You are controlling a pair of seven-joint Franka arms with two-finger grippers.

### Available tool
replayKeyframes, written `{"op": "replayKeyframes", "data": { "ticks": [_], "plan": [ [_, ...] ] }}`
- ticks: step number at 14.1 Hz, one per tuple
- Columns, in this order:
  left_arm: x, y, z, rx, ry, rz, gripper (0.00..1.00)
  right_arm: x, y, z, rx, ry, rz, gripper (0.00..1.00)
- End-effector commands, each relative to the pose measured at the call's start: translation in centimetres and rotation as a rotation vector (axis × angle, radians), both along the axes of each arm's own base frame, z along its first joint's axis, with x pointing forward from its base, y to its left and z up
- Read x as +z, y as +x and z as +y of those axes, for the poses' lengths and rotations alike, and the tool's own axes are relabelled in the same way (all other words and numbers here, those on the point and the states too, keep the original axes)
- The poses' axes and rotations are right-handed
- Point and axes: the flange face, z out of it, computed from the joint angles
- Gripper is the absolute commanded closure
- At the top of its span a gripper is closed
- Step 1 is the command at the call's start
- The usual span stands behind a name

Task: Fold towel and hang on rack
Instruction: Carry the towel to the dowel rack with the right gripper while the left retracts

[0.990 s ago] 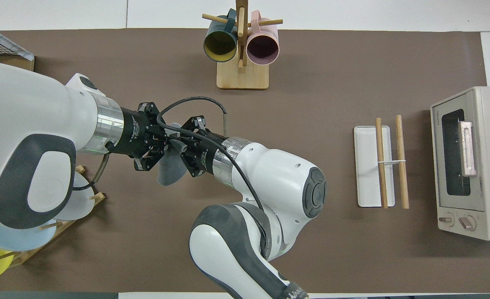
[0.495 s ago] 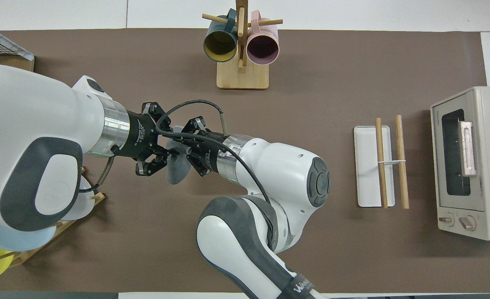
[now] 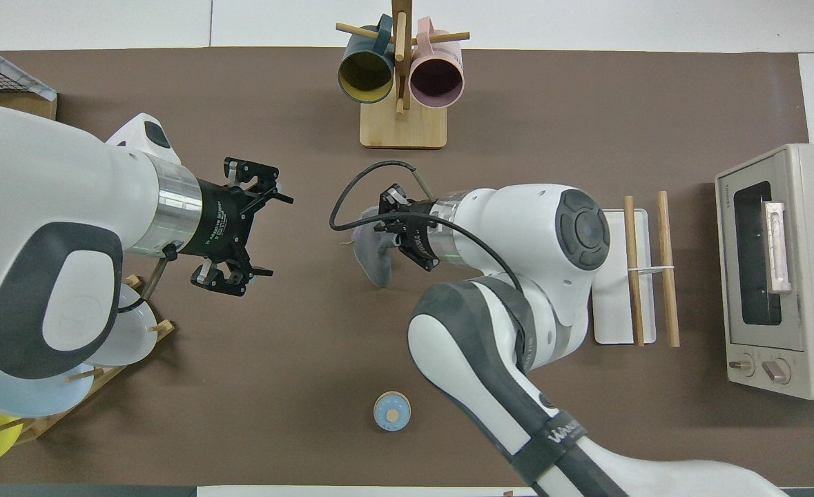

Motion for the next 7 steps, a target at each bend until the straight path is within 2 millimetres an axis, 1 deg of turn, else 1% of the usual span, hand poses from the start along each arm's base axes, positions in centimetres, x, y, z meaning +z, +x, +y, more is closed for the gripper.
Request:
{"op": "replayKeyframes", "data": {
  "ticks": [1,2,3,4,5,7],
  "plan": [
    [0.0,0.2,3.8,-0.196,0.042,-0.091,0.0,2.3,-0.2,-6.6,0.102,-0.128,0.006,1.0],
    [-0.1,0.4,4.6,-0.271,0.062,-0.119,0.0,2.0,0.0,-10.0,0.141,-0.151,0.039,1.0],
    [-0.1,0.9,5.8,-0.335,0.082,-0.149,0.0,1.2,-0.3,-13.8,0.189,-0.168,0.06,1.0],
    [-0.1,1.2,6.8,-0.388,0.093,-0.172,0.0,0.9,-0.6,-16.2,0.22,-0.174,0.055,1.0],
    [-0.2,1.3,7.2,-0.449,0.114,-0.192,0.0,1.1,-0.8,-19.2,0.236,-0.184,0.045,1.0],
    [-0.2,2.0,8.8,-0.568,0.198,-0.223,0.0,1.5,-1.8,-24.5,0.313,-0.215,0.081,1.0]
  ]
}}
